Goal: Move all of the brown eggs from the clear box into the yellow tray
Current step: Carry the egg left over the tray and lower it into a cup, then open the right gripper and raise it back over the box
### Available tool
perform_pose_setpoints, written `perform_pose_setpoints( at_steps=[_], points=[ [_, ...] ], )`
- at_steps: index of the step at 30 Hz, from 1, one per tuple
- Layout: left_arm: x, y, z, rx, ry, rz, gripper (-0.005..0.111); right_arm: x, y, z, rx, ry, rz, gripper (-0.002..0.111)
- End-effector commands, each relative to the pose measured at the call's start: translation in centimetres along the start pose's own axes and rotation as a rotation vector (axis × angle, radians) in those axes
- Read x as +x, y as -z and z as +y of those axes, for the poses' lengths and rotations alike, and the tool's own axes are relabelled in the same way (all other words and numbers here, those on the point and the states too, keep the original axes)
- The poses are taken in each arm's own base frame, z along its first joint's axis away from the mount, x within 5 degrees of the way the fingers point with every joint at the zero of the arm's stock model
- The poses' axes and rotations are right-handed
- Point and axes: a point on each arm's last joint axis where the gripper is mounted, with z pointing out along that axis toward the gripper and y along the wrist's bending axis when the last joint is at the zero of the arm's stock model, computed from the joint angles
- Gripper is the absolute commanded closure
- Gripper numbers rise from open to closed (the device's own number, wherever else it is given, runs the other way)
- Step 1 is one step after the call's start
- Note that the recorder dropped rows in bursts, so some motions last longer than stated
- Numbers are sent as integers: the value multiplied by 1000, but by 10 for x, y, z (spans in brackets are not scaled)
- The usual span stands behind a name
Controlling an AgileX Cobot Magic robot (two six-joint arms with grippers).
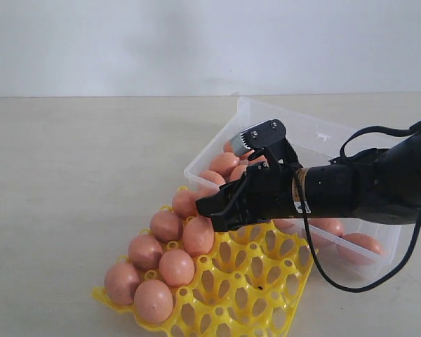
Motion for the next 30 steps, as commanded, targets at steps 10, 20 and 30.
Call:
perform_pose_setpoints(
  at_steps=[10,20,30],
  points=[
    [1,0,0,4,-3,-5,103,-5,2,0,0,-10,-34,57],
    [0,0,0,4,-3,-7,103,-76,48,24,-5,80,-373,57],
    [0,0,0,4,-3,-7,103,-178,139,54,243,343,-584,57]
  ],
)
